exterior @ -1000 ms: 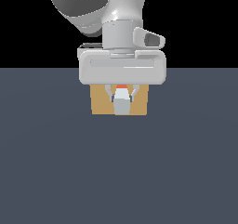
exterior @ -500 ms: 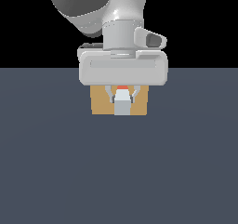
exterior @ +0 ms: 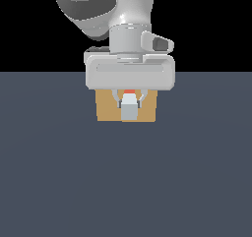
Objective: Insert the peg into the horizontal hole in a box.
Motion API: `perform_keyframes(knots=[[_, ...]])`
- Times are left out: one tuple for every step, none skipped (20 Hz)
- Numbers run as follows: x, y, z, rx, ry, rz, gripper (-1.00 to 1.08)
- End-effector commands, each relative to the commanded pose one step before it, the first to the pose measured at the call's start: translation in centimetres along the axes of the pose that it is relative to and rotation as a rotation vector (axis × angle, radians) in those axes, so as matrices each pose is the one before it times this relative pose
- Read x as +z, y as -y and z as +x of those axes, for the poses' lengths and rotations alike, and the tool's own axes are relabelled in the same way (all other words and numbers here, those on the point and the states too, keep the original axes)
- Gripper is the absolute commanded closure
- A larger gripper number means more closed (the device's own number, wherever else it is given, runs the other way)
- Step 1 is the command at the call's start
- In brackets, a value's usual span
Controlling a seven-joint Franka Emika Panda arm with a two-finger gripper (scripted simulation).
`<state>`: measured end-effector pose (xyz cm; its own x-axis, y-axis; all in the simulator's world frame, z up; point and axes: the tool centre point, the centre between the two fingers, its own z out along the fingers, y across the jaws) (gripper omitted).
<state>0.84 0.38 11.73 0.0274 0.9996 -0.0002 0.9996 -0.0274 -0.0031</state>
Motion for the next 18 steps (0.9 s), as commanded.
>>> perform_keyframes(knots=[[-0.148, -0.037, 1.368, -0.00195, -0.00059, -0.00297, 1.08], [0.002, 0.015, 0.681, 0.0, 0.0, 0.0, 1.08], [-0.028, 0.02, 0.762, -0.00001, -0.00007, -0.00048, 1.08], [0.003, 0.013, 0.843, 0.0, 0.0, 0.0, 1.08], [-0.027, 0.017, 0.924, 0.0, -0.00008, -0.00048, 1.08], [0.003, 0.009, 0.985, 0.0, 0.0, 0.0, 1.08], [-0.027, 0.009, 0.924, 0.00002, -0.00008, -0.00048, 1.08], [0.003, -0.001, 0.848, 0.0, 0.0, 0.0, 1.08], [0.003, -0.006, 0.77, 0.0, 0.0, 0.0, 1.08], [-0.028, -0.006, 0.689, 0.00002, -0.00007, -0.00048, 1.08], [0.002, -0.016, 0.612, 0.0, 0.0, 0.0, 1.08], [0.002, -0.02, 0.533, 0.0, 0.0, 0.0, 1.08], [-0.029, -0.017, 0.452, 0.0, -0.00002, -0.00049, 1.08], [0.001, -0.023, 0.371, 0.0, 0.0, 0.0, 1.08], [0.001, -0.022, 0.29, 0.0, 0.0, 0.0, 1.08], [0.001, -0.018, 0.207, 0.0, 0.0, 0.0, 1.08], [0.0, -0.012, 0.124, 0.0, 0.0, 0.0, 1.08], [0.0, -0.004, 0.041, 0.0, 0.0, 0.0, 1.08]])
